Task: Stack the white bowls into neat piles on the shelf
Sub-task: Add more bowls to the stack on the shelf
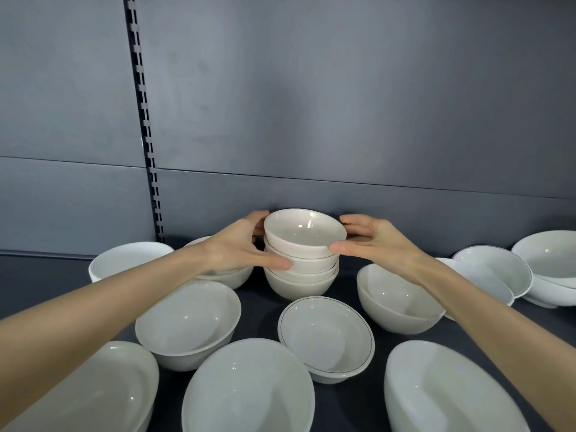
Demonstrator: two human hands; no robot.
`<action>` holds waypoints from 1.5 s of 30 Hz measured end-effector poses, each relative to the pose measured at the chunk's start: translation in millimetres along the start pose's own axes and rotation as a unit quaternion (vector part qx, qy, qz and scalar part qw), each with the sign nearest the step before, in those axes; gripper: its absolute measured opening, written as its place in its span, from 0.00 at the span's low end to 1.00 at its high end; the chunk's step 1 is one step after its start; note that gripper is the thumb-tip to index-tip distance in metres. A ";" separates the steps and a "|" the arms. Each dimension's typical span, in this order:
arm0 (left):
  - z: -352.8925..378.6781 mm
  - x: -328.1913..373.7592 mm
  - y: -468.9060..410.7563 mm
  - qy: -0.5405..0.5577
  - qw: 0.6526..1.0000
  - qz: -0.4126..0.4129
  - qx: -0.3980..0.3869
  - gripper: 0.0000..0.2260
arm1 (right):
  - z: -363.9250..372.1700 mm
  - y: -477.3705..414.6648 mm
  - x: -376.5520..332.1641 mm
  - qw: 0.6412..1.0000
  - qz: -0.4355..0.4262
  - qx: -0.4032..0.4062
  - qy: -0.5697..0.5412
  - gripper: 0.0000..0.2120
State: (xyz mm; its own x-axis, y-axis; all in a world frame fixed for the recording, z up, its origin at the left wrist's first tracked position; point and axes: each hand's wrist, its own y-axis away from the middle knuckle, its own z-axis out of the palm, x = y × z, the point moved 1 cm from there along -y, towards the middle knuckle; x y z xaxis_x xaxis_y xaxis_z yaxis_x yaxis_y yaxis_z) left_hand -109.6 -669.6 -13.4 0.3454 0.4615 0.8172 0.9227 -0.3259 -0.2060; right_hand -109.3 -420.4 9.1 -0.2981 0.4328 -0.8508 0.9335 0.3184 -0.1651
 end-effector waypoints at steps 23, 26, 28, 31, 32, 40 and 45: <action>7.6 -6.0 -5.8 -0.029 1.000 -0.007 -0.003 0.45 | 12.1 -18.8 18.2 0.997 0.020 -0.075 -0.008 0.32; 1.9 5.5 -2.9 -0.023 1.000 -0.012 0.016 0.40 | 7.0 -19.9 12.4 0.998 0.011 -0.066 -0.013 0.31; -4.3 16.8 1.1 -0.015 0.999 -0.004 0.029 0.37 | 2.9 -21.8 2.5 0.998 -0.003 -0.063 -0.012 0.30; -17.1 30.2 9.6 -0.006 0.998 0.010 0.054 0.36 | 0.8 -24.3 -19.9 0.998 -0.024 -0.058 -0.012 0.31; -22.7 33.2 13.6 -0.002 0.998 0.012 0.064 0.36 | 2.4 -25.8 -26.9 0.998 -0.032 -0.059 -0.016 0.31; -76.5 23.2 47.8 0.012 0.993 -0.010 0.116 0.36 | 51.0 -47.2 -61.0 0.994 -0.048 -0.076 -0.066 0.30; -95.6 -0.2 61.0 0.023 0.992 -0.040 0.121 0.38 | 83.8 -58.8 -65.7 0.992 -0.036 -0.094 -0.072 0.31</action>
State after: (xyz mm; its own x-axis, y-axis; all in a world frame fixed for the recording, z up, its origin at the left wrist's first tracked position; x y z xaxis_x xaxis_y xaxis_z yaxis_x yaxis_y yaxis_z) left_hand -69.8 -768.5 25.4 0.2659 0.4382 0.8587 0.9630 -0.0803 -0.2573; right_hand -127.9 -538.2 32.8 -0.3179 0.2818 -0.9053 0.8530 0.5019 -0.1432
